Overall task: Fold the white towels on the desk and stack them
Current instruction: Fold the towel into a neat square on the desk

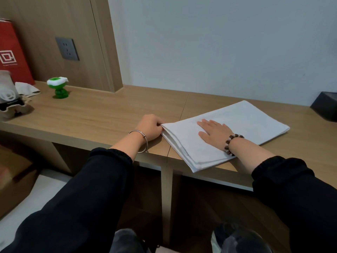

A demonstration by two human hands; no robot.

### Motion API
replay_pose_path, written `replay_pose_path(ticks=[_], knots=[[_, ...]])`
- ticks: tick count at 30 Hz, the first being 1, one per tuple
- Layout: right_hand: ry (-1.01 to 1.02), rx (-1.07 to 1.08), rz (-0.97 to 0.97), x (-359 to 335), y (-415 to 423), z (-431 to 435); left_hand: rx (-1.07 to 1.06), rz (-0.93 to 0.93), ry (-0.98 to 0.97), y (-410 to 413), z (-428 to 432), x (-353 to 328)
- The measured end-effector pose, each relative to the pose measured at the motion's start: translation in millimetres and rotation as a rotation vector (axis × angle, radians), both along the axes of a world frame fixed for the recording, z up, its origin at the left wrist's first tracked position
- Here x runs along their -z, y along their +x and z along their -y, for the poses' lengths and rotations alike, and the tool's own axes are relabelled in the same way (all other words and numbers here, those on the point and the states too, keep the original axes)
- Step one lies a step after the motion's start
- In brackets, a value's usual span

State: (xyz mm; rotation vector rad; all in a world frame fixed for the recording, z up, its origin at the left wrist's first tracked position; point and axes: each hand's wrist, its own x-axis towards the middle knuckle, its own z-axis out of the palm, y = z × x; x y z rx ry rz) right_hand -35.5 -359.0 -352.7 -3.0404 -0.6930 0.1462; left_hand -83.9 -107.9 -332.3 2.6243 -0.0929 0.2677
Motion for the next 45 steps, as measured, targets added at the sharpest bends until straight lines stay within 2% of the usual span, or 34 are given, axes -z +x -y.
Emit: replay_pose_path(ticks=[6,10,12,17,25,27,30,31,35,40,45], knots=[[0.042,0.011,-0.014,-7,-11,-7,-0.027,0.014,-0.092,-1,-2,7],[0.338,-0.039,0.011,-16,-28,-12,-0.081,0.006,-0.171,2,-7,9],[0.403,-0.072,-0.004,-20,-35,-13,-0.126,-0.011,-0.247,4,-8,9],[0.182,-0.045,-0.041,-16,-34,-5,-0.219,-0.062,-0.494,13,-8,7],[0.164,-0.065,0.003,-18,-31,-4,-0.222,-0.085,-0.602,18,-17,10],[0.23,-0.078,-0.01,-24,-35,-7,-0.221,-0.093,-0.612,17,-17,10],[0.48,-0.124,-0.133,-34,-46,-17,-0.23,-0.105,-0.631,15,-15,8],[0.497,-0.165,-0.166,-37,-51,-21,-0.235,-0.109,-0.643,15,-15,7],[0.341,-0.242,-0.194,-36,-54,-31,-0.287,-0.147,-0.751,15,-13,2],[0.306,-0.241,-0.2,-33,-54,-30,-0.361,-0.199,-0.866,16,-10,-4],[0.063,-0.314,-0.176,-30,-57,-30,-0.355,-0.277,-0.936,19,-12,-10]])
